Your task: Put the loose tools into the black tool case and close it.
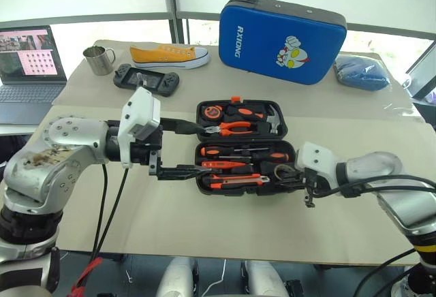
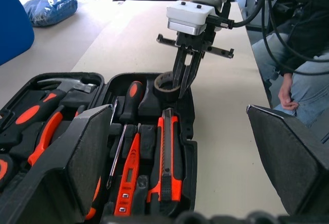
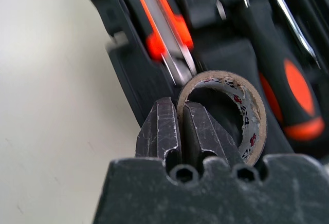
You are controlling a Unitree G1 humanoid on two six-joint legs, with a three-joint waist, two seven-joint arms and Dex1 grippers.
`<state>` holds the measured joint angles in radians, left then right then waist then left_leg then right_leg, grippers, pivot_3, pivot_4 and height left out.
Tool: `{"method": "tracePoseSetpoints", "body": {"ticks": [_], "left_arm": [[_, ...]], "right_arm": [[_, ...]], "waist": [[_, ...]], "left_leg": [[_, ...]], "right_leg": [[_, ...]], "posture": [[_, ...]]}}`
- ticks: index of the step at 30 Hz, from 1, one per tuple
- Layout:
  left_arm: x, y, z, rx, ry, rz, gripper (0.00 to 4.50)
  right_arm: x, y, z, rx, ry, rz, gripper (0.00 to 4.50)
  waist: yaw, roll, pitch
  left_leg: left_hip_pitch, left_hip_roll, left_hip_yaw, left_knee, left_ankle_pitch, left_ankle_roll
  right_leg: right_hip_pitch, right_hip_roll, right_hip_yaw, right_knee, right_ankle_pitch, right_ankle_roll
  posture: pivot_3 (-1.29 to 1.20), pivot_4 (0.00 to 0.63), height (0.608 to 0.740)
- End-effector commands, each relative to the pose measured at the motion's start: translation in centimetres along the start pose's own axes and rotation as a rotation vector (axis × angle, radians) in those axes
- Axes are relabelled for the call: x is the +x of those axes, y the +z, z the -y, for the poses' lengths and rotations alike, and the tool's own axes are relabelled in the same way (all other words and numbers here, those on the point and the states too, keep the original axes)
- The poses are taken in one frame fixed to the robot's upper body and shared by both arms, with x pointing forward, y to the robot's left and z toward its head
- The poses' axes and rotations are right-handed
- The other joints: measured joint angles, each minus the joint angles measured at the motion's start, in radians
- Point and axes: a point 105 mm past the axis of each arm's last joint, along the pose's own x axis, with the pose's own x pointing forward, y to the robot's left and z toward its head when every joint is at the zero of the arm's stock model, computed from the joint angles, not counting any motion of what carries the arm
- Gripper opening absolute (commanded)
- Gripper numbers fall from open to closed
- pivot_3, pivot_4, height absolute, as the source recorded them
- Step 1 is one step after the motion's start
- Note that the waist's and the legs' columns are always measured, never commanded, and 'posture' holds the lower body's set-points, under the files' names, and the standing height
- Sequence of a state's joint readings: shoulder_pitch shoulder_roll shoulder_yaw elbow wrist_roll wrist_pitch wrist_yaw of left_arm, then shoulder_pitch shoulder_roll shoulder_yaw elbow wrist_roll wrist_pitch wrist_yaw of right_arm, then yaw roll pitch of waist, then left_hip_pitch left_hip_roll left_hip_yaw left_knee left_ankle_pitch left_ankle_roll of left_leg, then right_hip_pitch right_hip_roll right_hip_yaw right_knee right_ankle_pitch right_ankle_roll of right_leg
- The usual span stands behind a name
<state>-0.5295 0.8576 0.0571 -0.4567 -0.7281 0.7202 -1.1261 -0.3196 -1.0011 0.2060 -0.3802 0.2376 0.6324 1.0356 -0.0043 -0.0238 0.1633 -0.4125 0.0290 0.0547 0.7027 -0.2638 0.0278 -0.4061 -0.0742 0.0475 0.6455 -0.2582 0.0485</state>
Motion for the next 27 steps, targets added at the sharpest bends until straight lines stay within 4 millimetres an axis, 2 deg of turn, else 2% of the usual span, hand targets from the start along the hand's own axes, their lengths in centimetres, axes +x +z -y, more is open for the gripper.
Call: {"method": "tracePoseSetpoints", "body": {"ticks": [1,2,4,5,8,13,15,19,23,25,27], "left_arm": [[0.0,0.7,0.4,0.049,-0.008,0.010,4.50],[0.0,0.8,0.3,0.050,-0.008,0.011,4.50],[0.1,0.8,0.3,0.052,-0.009,0.013,4.50],[0.1,0.8,0.3,0.053,-0.010,0.014,4.50],[0.0,0.9,0.3,0.054,-0.011,0.014,4.50],[0.0,0.7,0.2,0.053,-0.005,0.013,4.50],[0.1,0.7,0.2,0.054,-0.005,0.015,4.50],[0.2,0.6,0.1,0.058,-0.002,0.017,4.50],[0.0,0.1,-0.2,0.051,0.022,0.006,4.50],[-0.1,-0.5,-0.8,0.029,0.058,-0.008,4.50],[-0.8,-2.5,-2.1,-0.022,0.149,-0.064,4.50]], "right_arm": [[0.2,0.6,-0.2,0.021,0.002,0.049,0.05],[0.4,0.7,-0.2,0.035,0.005,0.059,0.05],[0.5,0.6,-0.2,0.053,0.002,0.061,0.80],[0.5,0.5,-0.2,0.052,0.001,0.058,0.98],[0.2,0.7,-0.3,0.048,0.006,0.059,1.99],[-1.7,2.7,-0.5,0.051,0.018,0.120,3.71],[-2.0,2.8,-0.3,0.056,0.001,0.120,4.41],[-1.9,2.2,0.3,0.083,-0.034,0.113,4.48],[-3.1,2.0,1.8,0.167,-0.081,0.156,4.48],[-3.6,2.2,2.8,0.213,-0.112,0.196,4.48],[-4.2,1.8,4.5,0.285,-0.175,0.240,4.48]], "waist": [[0.000,0.000,0.000],[-0.001,0.000,0.000],[-0.002,0.000,0.000],[-0.002,0.000,0.000],[-0.001,0.000,0.000],[0.003,-0.001,0.000],[0.003,-0.001,0.000],[0.002,-0.001,0.000],[0.003,-0.001,0.000],[0.003,-0.001,0.000],[0.003,-0.001,0.000]], "left_leg": [[0.000,0.000,0.000,0.000,0.000,0.000],[0.000,0.000,0.000,0.000,0.000,0.000],[0.000,0.000,0.000,0.000,0.000,0.000],[0.000,0.000,0.000,0.000,0.000,0.000],[0.000,0.000,0.000,0.000,0.000,0.000],[0.000,0.001,0.000,0.000,0.000,0.000],[0.000,0.001,0.000,0.000,0.000,0.000],[0.000,0.001,0.000,0.000,0.000,0.000],[0.000,0.000,0.000,0.000,0.000,0.000],[0.000,0.000,0.000,0.000,0.000,0.000],[0.000,0.000,0.000,0.000,0.000,0.000]], "right_leg": [[0.000,0.000,0.000,0.000,0.000,0.000],[0.000,0.000,0.000,0.000,0.000,0.000],[0.000,0.001,0.000,0.000,0.000,0.000],[0.000,0.001,0.000,0.000,0.000,0.000],[0.000,0.001,0.000,0.000,0.000,0.000],[0.000,0.000,-0.001,0.000,0.000,0.000],[0.000,0.000,0.000,0.000,0.000,0.000],[0.000,0.000,-0.001,0.000,0.000,0.000],[0.000,0.000,0.000,0.000,0.000,0.000],[0.000,0.000,0.000,0.000,0.000,0.000],[0.000,0.000,0.000,0.000,0.000,0.000]], "posture": [[0.00,0.150,0.740],[0.00,0.150,0.740],[0.00,0.150,0.740],[0.00,0.150,0.740],[0.00,0.150,0.740],[0.00,0.150,0.740],[0.00,0.150,0.740],[0.00,0.150,0.740],[0.00,0.150,0.740],[0.00,0.150,0.740],[0.00,0.150,0.740]]}}
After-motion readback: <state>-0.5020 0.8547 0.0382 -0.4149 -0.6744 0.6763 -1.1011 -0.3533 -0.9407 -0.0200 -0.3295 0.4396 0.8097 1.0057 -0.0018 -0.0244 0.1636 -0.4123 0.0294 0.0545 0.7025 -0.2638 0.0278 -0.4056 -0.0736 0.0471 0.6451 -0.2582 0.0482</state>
